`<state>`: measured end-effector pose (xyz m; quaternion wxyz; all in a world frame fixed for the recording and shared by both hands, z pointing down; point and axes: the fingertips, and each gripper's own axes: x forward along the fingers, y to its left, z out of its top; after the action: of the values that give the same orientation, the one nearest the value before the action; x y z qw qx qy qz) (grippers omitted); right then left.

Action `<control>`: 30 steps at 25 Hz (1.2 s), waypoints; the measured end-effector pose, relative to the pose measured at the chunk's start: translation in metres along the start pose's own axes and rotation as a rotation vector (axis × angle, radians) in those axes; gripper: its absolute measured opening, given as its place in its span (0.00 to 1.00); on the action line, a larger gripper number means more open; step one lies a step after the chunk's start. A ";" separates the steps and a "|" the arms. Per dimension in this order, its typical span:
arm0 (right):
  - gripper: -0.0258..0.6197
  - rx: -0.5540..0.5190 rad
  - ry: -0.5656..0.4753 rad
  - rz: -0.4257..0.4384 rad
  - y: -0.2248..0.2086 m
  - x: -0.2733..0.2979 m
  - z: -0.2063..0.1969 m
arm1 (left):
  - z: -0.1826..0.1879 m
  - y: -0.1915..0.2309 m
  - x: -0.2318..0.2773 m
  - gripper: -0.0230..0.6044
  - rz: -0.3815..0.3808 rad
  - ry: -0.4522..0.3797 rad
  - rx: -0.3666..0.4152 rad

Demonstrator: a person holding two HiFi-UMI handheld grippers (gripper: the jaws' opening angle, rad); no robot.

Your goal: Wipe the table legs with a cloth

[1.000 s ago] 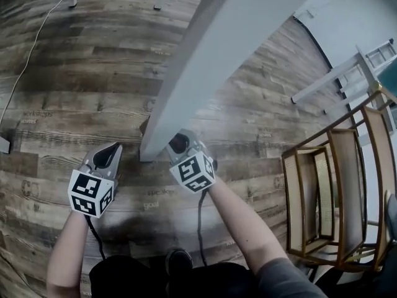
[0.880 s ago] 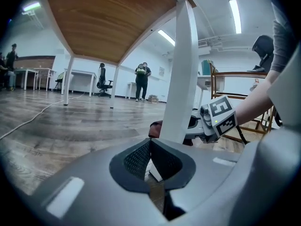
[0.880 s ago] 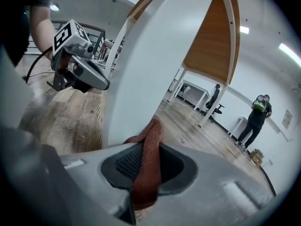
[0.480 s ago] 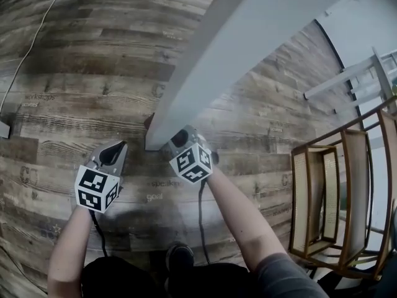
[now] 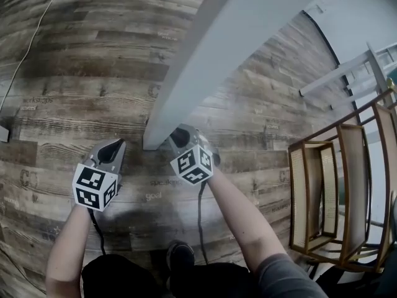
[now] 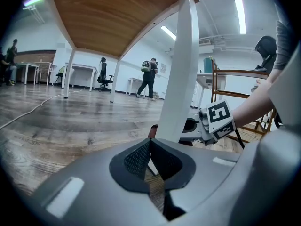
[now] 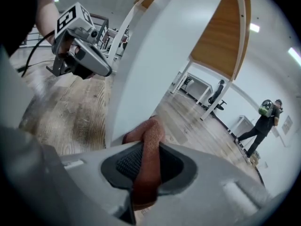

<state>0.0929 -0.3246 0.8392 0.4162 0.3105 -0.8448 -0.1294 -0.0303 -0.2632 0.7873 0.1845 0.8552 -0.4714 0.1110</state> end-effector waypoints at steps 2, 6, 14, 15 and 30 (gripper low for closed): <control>0.14 0.058 -0.063 -0.046 -0.016 -0.018 0.014 | 0.018 -0.004 -0.004 0.07 -0.006 -0.030 0.014; 0.14 0.240 -0.220 -0.183 -0.066 -0.065 0.051 | 0.074 -0.010 -0.016 0.07 -0.020 -0.112 0.070; 0.14 0.275 -0.379 -0.426 -0.156 -0.154 0.117 | 0.191 -0.012 -0.047 0.07 -0.015 -0.270 0.143; 0.14 0.296 -0.408 -0.446 -0.165 -0.169 0.124 | 0.204 -0.016 -0.053 0.07 -0.020 -0.292 0.146; 0.14 0.476 -0.489 -0.528 -0.241 -0.319 0.186 | 0.333 -0.077 -0.141 0.07 0.009 -0.387 0.149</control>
<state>0.1950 -0.3169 0.4105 0.0731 0.5635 -0.8164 -0.1028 -0.0345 -0.2579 0.4182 0.0261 0.8698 -0.4923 -0.0198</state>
